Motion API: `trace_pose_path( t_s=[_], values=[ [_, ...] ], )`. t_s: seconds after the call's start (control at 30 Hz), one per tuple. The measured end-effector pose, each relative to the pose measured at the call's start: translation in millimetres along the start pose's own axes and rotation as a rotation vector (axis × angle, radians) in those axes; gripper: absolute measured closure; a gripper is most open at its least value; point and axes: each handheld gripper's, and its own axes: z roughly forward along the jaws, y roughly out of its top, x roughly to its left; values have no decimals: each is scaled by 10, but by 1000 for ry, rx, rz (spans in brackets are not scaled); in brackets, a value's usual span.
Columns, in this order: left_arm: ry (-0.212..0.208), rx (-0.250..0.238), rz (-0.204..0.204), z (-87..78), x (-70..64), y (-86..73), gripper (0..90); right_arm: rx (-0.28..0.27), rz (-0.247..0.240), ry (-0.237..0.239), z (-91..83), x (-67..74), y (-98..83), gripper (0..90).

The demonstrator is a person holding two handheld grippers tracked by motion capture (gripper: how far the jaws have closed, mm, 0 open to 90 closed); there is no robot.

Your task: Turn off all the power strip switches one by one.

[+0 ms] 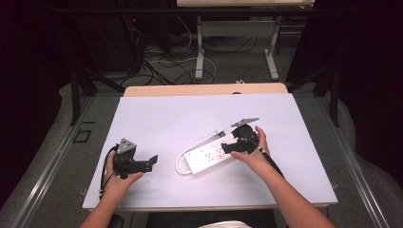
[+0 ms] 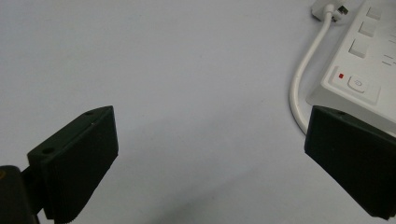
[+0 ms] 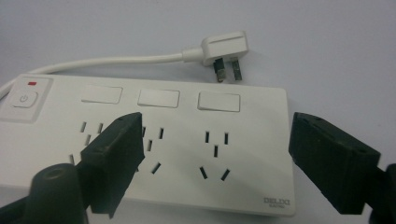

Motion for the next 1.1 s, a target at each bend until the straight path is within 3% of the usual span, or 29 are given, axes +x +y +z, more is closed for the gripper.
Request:
trace_pose_path(
  t_s=[0.2, 0.27, 0.33, 0.43, 0.73, 1.1],
  values=[
    [3, -4, -5, -23, 10, -13, 27, 16, 17, -19, -79, -40, -54, 118],
    [12, 0, 18, -30, 28, -9, 28, 10, 27, -14, -112, -59, -83, 100],
    [8, -5, 0, -19, 15, -10, 27, 3, 24, -15, -149, -89, -117, 80],
    [14, -4, 12, -12, 10, -8, 27, -9, 59, -12, -214, -116, -174, 73],
    [16, -10, -1, -8, 10, -16, 27, -53, 61, -57, -471, -277, -405, 58],
    [23, -11, 6, -7, 19, -14, 27, -76, 125, -86, -651, -485, -770, 11]
  ],
)
